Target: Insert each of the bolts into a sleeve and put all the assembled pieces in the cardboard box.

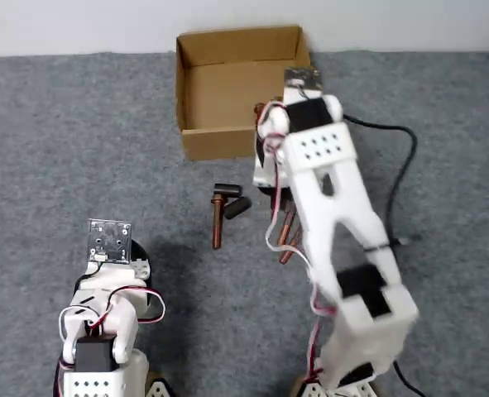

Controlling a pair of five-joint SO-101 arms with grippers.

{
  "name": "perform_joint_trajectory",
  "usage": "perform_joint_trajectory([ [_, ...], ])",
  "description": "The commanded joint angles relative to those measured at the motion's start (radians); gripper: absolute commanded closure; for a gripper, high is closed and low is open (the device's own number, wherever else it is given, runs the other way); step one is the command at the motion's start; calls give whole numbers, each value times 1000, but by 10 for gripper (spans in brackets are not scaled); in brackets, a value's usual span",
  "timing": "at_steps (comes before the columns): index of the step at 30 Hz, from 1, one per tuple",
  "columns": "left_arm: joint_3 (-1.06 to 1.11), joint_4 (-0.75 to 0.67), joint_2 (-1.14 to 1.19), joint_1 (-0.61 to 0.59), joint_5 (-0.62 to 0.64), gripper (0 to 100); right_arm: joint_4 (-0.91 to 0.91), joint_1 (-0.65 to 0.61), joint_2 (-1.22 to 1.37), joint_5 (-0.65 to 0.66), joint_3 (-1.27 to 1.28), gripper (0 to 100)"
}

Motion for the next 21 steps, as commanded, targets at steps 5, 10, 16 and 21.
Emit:
perform_joint_trajectory([
  [5,-5,-17,0,-2,-15,995,36,76,-395,-41,327,991],
  [10,-5,18,0,43,-15,995,-39,177,-598,-43,557,991],
  [16,-5,17,0,52,-12,995,-193,286,-874,-38,862,991],
  [21,-5,69,-2,54,-15,992,-266,343,-1110,-38,1115,991],
])
